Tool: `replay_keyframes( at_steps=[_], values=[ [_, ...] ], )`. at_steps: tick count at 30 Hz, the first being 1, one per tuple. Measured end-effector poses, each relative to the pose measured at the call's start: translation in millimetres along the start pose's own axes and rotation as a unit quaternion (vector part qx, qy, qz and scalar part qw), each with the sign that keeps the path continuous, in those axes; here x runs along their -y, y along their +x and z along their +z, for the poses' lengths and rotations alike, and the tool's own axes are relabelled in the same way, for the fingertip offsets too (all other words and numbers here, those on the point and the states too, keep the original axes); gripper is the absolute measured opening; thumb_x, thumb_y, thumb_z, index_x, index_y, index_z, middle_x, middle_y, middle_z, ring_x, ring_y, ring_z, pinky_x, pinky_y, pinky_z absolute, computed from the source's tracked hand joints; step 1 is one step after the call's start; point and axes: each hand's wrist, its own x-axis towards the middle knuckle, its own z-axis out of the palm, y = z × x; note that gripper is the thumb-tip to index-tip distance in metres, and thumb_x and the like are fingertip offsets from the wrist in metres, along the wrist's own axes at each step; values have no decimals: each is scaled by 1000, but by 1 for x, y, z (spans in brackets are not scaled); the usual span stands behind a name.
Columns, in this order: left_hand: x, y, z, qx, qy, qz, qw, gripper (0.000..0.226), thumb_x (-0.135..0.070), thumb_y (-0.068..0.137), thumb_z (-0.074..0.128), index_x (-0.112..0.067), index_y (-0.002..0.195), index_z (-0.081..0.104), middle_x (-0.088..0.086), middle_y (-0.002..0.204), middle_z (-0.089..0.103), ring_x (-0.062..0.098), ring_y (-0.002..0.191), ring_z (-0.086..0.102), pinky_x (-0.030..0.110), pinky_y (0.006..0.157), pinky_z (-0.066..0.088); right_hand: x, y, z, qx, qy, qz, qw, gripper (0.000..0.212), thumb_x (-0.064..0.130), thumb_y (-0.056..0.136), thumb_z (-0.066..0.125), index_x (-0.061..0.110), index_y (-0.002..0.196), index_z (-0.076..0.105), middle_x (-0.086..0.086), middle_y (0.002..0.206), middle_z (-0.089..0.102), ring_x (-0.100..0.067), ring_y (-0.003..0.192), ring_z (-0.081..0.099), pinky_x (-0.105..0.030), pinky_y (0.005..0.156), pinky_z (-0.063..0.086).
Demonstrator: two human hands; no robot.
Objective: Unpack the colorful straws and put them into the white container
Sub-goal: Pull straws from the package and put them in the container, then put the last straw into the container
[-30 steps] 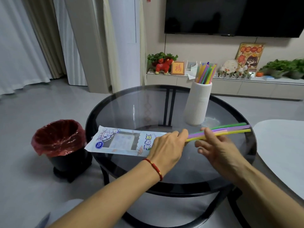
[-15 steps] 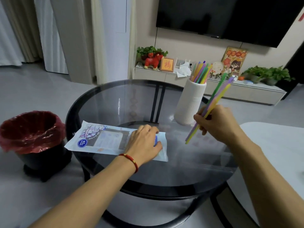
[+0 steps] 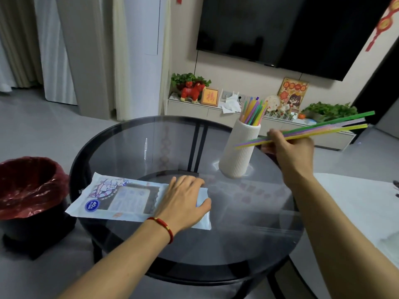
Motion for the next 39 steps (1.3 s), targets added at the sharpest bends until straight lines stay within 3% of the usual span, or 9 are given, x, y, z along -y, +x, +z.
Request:
replay_keyframes(
  at_steps=[6, 11, 16, 20, 24, 27, 31, 35, 39],
  values=[
    [1, 6, -2, 0, -26, -14, 1000, 43, -45, 93, 51, -20, 128, 52, -3, 128, 53, 17, 121, 44, 36, 107, 33, 35, 57, 5, -85, 13, -55, 995, 14, 21, 87, 70, 17, 74, 69, 5, 55, 74, -17, 55, 77, -44, 71, 68],
    [1, 11, -6, 2, -40, -30, 999, 43, -42, 95, 49, -20, 132, 50, -2, 133, 51, 17, 126, 42, 35, 109, 34, 36, 80, 22, -25, -182, -88, 979, 31, 25, 95, 67, 28, 64, 65, -9, 68, 78, -20, 65, 80, -45, 77, 67],
    [2, 10, -6, 8, -57, -48, 997, 45, -42, 97, 48, -22, 136, 46, -4, 138, 48, 14, 130, 38, 34, 112, 32, 41, 93, 42, 35, -266, -42, 962, 24, 19, 95, 71, 9, 73, 73, -5, 58, 72, -12, 49, 74, -25, 52, 62],
    [4, 10, -6, 14, -59, -57, 997, 45, -42, 97, 49, -23, 137, 45, -4, 138, 48, 14, 130, 38, 33, 111, 33, 48, 94, 50, 101, -319, -2, 942, 32, 33, 93, 75, 2, 93, 75, -8, 73, 69, -22, 62, 65, -38, 63, 59],
    [5, 9, -8, 15, -69, -68, 995, 46, -42, 97, 49, -23, 139, 44, -2, 140, 47, 15, 131, 39, 34, 112, 34, 61, 95, 48, 66, -316, -40, 946, 37, 41, 89, 78, 5, 83, 68, -9, 75, 61, -24, 67, 55, -38, 59, 49],
    [6, 8, -8, 15, -68, -66, 995, 46, -41, 97, 49, -22, 139, 44, -2, 140, 48, 15, 131, 39, 34, 111, 35, 65, 95, 49, -4, -295, -112, 949, 47, 36, 86, 82, 7, 112, 56, -13, 104, 59, -23, 89, 51, -32, 72, 41],
    [3, 6, -9, 16, -70, -69, 995, 46, -40, 97, 49, -23, 139, 43, -2, 141, 47, 15, 133, 38, 35, 112, 34, 74, 96, 49, -38, -211, -208, 954, 100, 16, 82, 84, 15, 160, 22, -15, 147, 46, -23, 120, 53, -29, 96, 46],
    [1, 6, -8, 19, -70, -72, 995, 49, -40, 97, 50, -24, 142, 39, -3, 145, 43, 14, 135, 36, 34, 114, 33, 79, 101, 53, 15, -273, -291, 917, 100, -3, 88, 73, 16, 166, 13, -15, 168, 31, -34, 128, 57, -39, 93, 54],
    [3, 7, -5, 21, -73, -78, 994, 50, -40, 97, 51, -25, 142, 38, -3, 145, 43, 15, 136, 36, 34, 114, 33, 66, 99, 60, 38, -295, -267, 917, 84, -11, 93, 60, 14, 163, 20, -21, 156, 48, -38, 117, 65, -38, 85, 52]
  ],
)
